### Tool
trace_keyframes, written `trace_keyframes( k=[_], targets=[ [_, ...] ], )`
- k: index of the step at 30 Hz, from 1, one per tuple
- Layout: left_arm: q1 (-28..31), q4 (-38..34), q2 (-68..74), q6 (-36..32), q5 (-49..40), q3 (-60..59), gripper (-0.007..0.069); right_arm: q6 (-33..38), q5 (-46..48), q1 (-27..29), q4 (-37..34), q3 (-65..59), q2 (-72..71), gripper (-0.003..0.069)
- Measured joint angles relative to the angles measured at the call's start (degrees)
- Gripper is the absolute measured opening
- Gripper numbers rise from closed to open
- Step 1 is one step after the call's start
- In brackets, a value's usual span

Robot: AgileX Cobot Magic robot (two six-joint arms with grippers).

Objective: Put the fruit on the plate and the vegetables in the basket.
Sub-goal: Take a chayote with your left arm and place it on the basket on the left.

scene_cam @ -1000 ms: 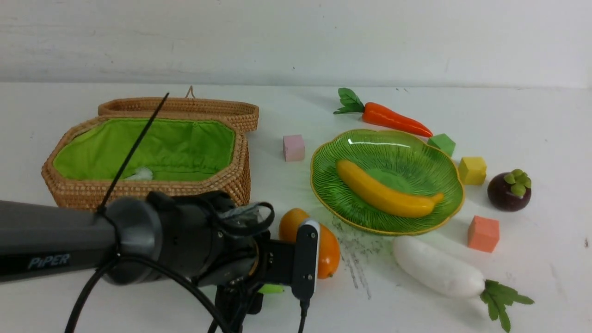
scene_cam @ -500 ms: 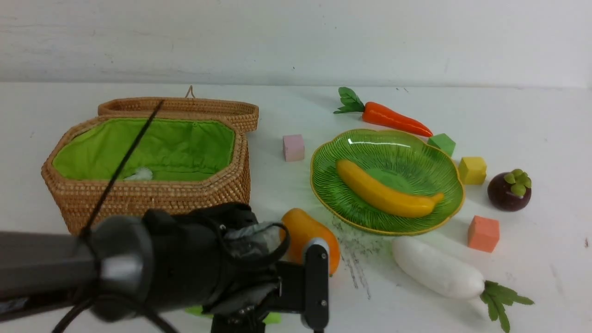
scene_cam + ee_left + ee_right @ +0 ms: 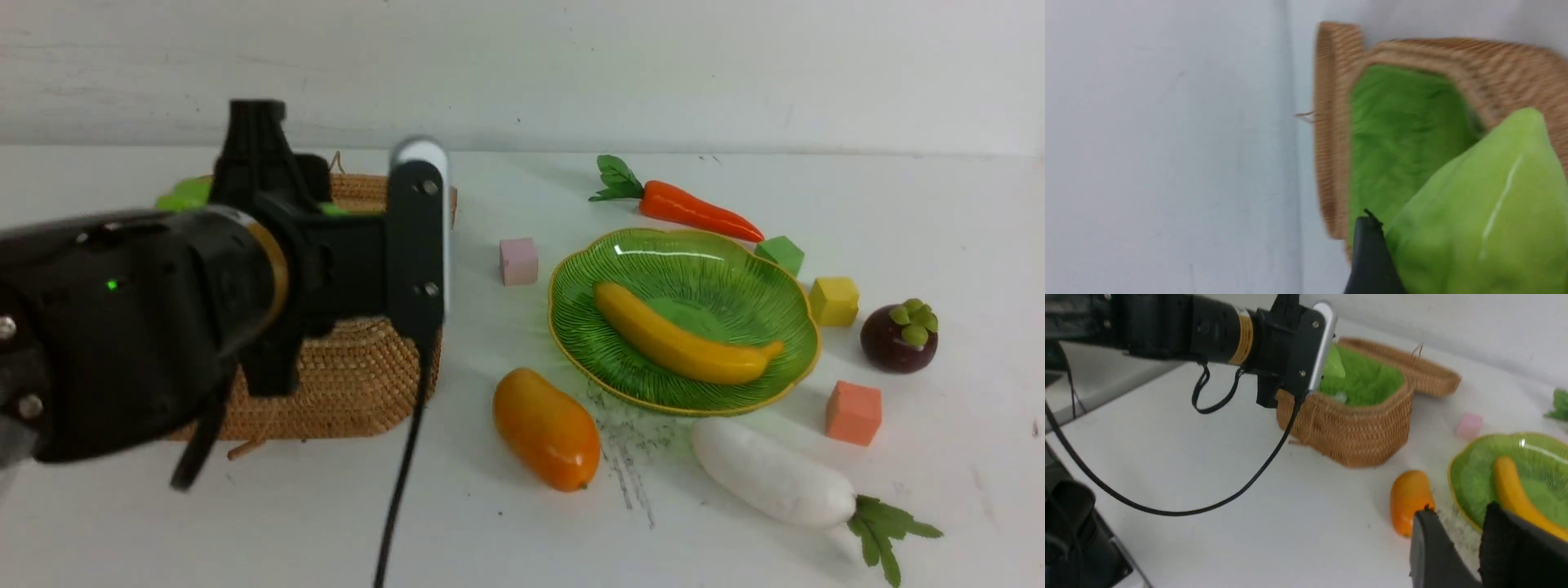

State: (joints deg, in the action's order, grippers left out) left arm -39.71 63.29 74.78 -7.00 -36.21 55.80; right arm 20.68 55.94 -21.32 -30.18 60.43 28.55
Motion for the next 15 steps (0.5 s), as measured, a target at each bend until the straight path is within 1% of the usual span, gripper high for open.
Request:
trace_keyframes(
  k=[1, 5, 7, 10, 12, 15],
  targets=[
    [4.72, 1.11, 0.77, 0.3, 3.84, 0.0, 0.0434, 0.07, -1.68, 0.0, 0.0, 0.0, 0.0, 0.0199],
    [14.79, 2.43, 4.21, 0.66, 13.15, -0.2, 0.0434, 0.21, -2.44, 0.0, -0.3, 0.0, 0.0, 0.0202],
    [17.52, 2.58, 5.62, 0.66, 15.59, -0.27, 0.0434, 0.21, -2.29, 0.0, -0.35, 0.0, 0.0, 0.0202],
    [20.06, 2.65, 7.79, 1.86, 17.52, -0.31, 0.0434, 0.25, -1.72, 0.0, -0.38, 0.0, 0.0, 0.0203],
    [20.38, 2.65, 8.33, 4.07, 17.78, -0.34, 0.0434, 0.25, -1.49, 0.0, -0.52, 0.0, 0.0, 0.0203],
    [20.5, 2.72, 8.69, 9.13, 18.12, -0.34, 0.0434, 0.25, -1.42, 0.0, -0.77, 0.0, 0.0, 0.0203]
  ],
)
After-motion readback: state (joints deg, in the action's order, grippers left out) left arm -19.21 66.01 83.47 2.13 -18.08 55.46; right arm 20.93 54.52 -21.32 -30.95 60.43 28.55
